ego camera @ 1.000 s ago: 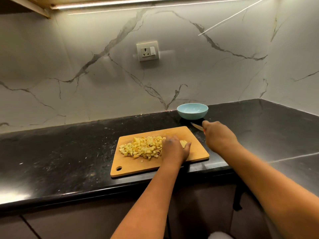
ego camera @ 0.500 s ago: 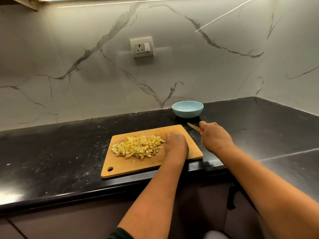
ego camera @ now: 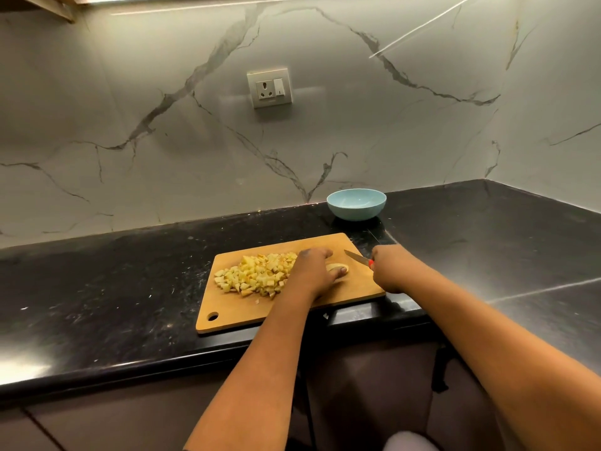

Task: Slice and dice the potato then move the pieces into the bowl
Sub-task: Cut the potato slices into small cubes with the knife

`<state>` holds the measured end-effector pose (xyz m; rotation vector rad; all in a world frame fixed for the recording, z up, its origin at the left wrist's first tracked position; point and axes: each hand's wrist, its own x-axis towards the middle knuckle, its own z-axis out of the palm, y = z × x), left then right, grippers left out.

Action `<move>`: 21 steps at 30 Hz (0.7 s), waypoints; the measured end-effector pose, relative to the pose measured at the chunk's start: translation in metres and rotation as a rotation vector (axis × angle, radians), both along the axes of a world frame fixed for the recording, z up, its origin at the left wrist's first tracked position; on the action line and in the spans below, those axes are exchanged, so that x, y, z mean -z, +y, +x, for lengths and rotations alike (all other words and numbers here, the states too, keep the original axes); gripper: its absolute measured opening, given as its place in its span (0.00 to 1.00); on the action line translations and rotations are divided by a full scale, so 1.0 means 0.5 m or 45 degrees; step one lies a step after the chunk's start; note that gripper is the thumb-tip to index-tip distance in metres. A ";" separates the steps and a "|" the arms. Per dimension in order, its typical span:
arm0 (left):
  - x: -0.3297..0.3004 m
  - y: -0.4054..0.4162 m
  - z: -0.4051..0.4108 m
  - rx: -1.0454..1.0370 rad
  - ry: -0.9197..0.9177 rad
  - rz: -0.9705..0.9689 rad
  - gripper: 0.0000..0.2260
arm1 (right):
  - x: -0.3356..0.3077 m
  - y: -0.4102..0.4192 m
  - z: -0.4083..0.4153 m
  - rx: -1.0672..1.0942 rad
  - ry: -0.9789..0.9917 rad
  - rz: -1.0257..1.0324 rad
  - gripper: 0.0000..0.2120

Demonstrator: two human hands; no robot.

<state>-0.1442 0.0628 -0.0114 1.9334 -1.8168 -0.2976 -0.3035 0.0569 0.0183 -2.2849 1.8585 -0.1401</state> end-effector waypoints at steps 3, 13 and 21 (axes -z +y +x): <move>0.019 0.004 -0.006 -0.002 -0.085 -0.067 0.21 | -0.002 0.023 0.012 -0.032 0.124 0.119 0.16; 0.016 0.002 0.022 0.128 -0.135 -0.047 0.16 | -0.024 0.080 0.052 -0.192 0.382 0.138 0.17; 0.035 0.006 0.012 0.204 -0.170 -0.101 0.16 | -0.055 0.040 0.005 -0.004 -0.060 -0.125 0.15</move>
